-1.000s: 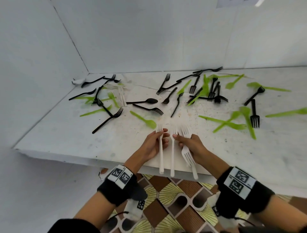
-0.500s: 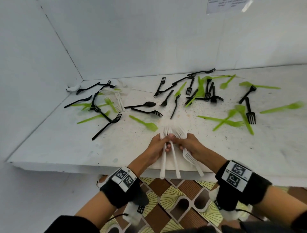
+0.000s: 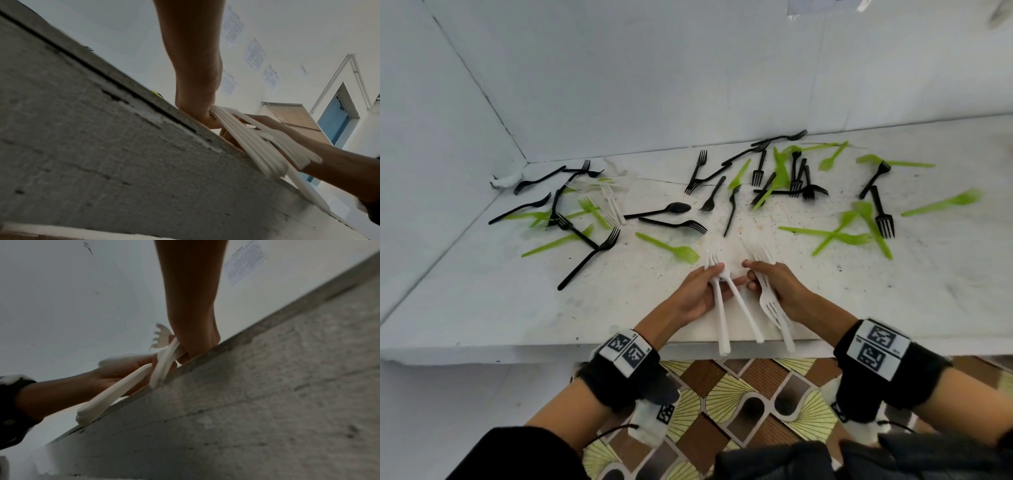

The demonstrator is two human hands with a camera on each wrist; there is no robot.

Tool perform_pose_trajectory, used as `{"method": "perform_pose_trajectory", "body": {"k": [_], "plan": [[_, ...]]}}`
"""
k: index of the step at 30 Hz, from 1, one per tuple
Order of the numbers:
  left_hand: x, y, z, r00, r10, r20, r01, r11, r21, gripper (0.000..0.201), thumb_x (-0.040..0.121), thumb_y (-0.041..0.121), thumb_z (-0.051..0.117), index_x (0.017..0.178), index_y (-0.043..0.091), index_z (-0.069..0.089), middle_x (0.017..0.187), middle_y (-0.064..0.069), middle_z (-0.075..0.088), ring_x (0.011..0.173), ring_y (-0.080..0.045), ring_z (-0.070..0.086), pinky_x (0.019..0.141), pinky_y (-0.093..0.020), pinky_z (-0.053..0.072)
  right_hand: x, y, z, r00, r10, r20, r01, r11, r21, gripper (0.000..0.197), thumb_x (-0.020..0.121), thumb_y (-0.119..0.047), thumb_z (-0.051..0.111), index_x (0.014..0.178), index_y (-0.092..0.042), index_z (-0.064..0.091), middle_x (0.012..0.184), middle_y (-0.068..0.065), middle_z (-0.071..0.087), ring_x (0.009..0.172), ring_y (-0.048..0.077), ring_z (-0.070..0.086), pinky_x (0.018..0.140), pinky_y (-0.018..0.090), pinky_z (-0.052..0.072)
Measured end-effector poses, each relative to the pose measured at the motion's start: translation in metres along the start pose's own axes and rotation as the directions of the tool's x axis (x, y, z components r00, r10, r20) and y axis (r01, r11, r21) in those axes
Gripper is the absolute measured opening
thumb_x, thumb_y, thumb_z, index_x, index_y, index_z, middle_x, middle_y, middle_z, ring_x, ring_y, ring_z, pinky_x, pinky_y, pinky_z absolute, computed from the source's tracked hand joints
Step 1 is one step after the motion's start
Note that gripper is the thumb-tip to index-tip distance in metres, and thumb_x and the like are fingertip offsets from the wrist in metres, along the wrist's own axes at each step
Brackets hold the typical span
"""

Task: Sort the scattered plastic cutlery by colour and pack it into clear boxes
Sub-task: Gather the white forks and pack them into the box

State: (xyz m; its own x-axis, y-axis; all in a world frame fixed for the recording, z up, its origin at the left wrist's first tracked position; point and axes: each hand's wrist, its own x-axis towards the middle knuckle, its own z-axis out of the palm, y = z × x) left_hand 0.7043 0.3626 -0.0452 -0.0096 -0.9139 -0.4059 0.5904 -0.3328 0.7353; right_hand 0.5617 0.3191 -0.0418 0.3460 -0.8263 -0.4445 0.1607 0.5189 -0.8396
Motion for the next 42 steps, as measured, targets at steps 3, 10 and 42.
{"method": "perform_pose_trajectory", "body": {"k": [3,10,42], "plan": [[0.002,0.002,-0.003,1.000,-0.004,0.022,0.004,1.000,0.023,0.010,0.098,0.007,0.041,0.094,0.002,0.050,0.096,-0.015,0.061,0.070,-0.021,0.071,0.066,-0.027,0.059,0.000,0.001,-0.003,0.999,-0.035,-0.017,0.035,0.999,-0.009,0.021,0.089,-0.012,0.061,0.069,-0.009,0.053,0.046,-0.001,0.051,0.038,0.006,0.054,0.038,0.016,0.043],[0.003,0.002,-0.006,1.000,0.003,0.001,-0.003,0.999,0.046,0.014,0.098,0.005,0.039,0.088,0.001,0.048,0.083,-0.009,0.057,0.062,-0.020,0.070,0.058,-0.025,0.057,-0.009,-0.002,-0.002,0.995,-0.080,0.061,0.086,0.992,-0.091,0.013,0.089,-0.016,0.060,0.081,-0.008,0.055,0.064,0.013,0.054,0.030,0.003,0.043,0.029,0.013,0.028],[0.000,0.013,0.008,0.960,-0.272,-0.061,0.245,0.928,-0.280,0.023,0.097,0.022,0.046,0.080,0.006,0.043,0.067,-0.006,0.039,0.037,-0.010,0.044,0.031,-0.012,0.036,-0.033,-0.051,0.037,0.793,-0.579,0.190,0.609,0.752,-0.253,0.022,0.082,0.001,0.065,0.104,0.003,0.065,0.051,-0.018,0.062,0.044,-0.006,0.052,0.042,0.006,0.035]]}}
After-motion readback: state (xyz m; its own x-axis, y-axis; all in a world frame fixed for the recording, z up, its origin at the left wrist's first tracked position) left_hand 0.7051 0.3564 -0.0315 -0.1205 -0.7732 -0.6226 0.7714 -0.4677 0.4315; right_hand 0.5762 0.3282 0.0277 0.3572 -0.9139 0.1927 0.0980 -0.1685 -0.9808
